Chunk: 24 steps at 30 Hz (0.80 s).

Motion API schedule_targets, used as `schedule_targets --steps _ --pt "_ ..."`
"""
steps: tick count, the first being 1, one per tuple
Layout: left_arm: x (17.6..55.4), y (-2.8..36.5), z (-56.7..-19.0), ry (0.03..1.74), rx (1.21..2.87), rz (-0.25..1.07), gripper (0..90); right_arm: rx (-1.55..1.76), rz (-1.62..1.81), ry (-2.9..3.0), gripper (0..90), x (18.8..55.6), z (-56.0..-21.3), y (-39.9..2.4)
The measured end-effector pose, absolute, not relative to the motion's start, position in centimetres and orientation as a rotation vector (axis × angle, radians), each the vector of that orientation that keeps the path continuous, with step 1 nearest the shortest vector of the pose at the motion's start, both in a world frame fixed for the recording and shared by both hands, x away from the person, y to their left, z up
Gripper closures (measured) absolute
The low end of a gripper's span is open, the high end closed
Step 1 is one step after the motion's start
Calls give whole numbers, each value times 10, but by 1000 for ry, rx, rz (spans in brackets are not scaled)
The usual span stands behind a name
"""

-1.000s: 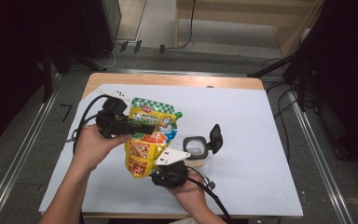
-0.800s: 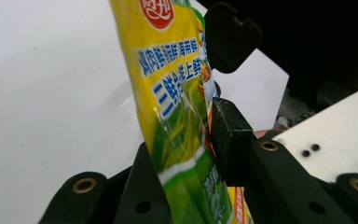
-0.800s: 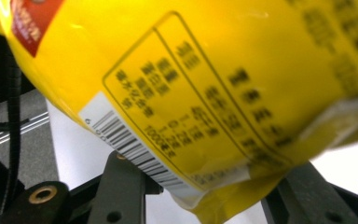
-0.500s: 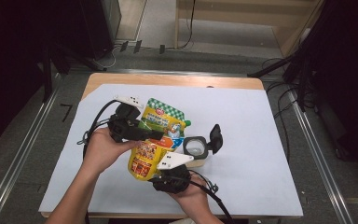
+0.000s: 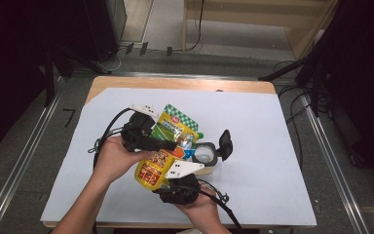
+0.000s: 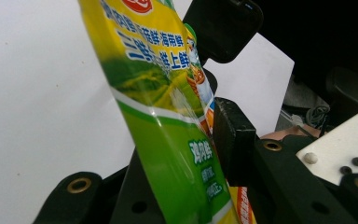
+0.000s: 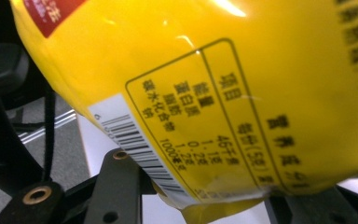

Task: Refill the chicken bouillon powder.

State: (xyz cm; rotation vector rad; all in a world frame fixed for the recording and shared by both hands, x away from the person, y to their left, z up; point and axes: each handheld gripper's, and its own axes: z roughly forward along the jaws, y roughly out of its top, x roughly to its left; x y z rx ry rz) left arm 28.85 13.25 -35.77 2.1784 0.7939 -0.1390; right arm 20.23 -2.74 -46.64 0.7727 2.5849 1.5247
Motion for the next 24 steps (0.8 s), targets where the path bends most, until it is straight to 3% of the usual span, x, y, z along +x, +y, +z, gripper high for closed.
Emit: schedule_targets --steps 24 --pt "290 117 -369 874 2223 -173 723 760 1563 2626 615 198 -465 -25"
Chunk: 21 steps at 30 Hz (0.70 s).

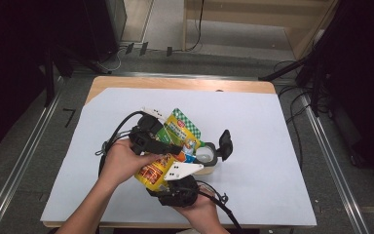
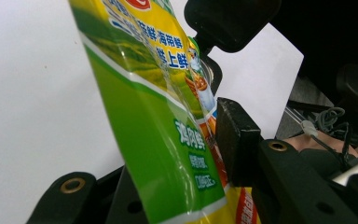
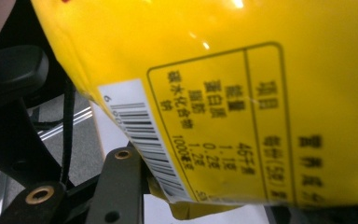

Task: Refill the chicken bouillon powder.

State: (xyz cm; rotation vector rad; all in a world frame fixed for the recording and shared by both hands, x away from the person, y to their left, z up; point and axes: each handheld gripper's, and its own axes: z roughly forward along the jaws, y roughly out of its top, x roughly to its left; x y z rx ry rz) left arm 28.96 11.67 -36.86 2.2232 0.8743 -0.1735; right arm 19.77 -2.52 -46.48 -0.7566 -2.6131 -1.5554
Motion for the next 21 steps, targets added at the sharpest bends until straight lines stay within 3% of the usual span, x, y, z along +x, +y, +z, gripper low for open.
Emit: schedule_targets --steps 21 --pt "291 108 -374 907 2237 -216 697 -714 -1549 -2634 593 194 -468 -21"
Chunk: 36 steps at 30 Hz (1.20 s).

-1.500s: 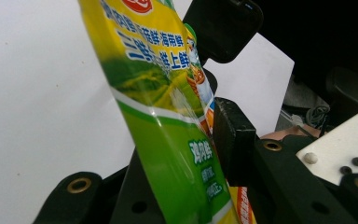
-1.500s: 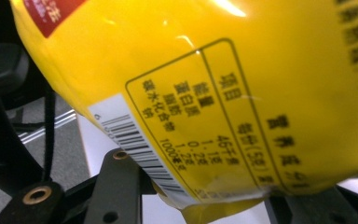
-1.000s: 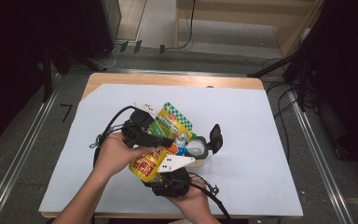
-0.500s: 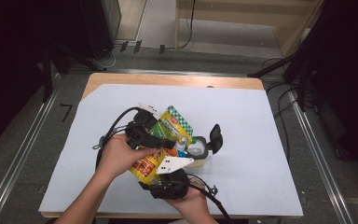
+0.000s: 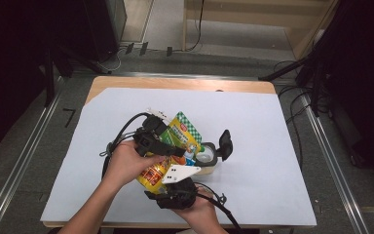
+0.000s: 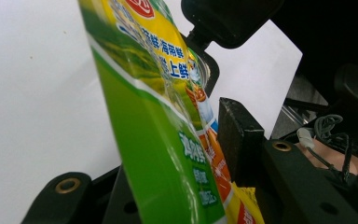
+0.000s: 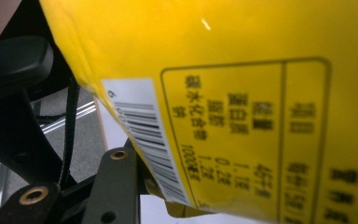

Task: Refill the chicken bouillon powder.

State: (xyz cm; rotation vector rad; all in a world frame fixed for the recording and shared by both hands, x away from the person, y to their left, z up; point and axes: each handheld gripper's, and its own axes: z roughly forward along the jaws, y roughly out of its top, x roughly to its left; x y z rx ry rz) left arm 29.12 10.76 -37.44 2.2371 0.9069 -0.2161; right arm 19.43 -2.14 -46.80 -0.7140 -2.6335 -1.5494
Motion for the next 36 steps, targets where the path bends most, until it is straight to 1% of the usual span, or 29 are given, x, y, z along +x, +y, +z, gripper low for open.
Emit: schedule_targets --steps 11,19,24,28,30,32,36 --pt "296 105 -378 912 2230 -274 675 -730 -1529 -2625 592 195 -471 -22" --pt "299 103 -378 917 2233 -304 685 -709 -1506 -2669 566 195 -469 -21" --pt "306 99 -376 930 2242 -339 687 -723 -1518 -2648 576 198 -466 -24" --pt "310 97 -374 936 2245 -349 713 -722 -1528 -2626 569 200 -464 -26" --pt "310 95 -374 924 2252 -335 734 -721 -1533 -2633 551 200 -464 -26" --pt "309 94 -374 914 2258 -337 760 -710 -1528 -2630 568 200 -464 -26" --pt "308 97 -375 932 2244 -354 751 -706 -1519 -2637 588 199 -465 -24"
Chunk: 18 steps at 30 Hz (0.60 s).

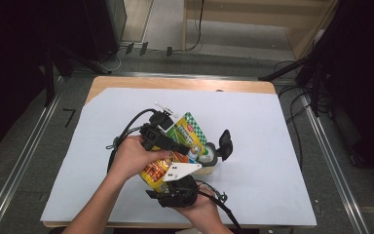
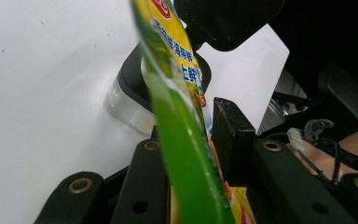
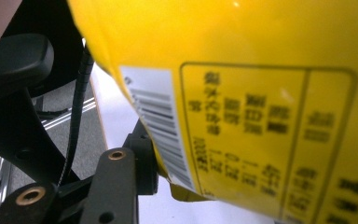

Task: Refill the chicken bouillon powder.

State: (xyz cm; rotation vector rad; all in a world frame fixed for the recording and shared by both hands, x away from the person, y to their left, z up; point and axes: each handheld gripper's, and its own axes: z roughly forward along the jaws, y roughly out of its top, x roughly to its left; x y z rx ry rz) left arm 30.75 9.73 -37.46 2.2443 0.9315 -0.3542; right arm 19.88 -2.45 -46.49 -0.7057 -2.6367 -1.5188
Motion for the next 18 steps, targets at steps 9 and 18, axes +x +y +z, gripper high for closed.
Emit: schedule_targets --steps 9,18 --pt "309 98 -376 952 2238 -361 723 -727 -1533 -2555 611 200 -464 -26" --pt "310 99 -376 972 2236 -359 726 -723 -1536 -2528 618 202 -463 -26"
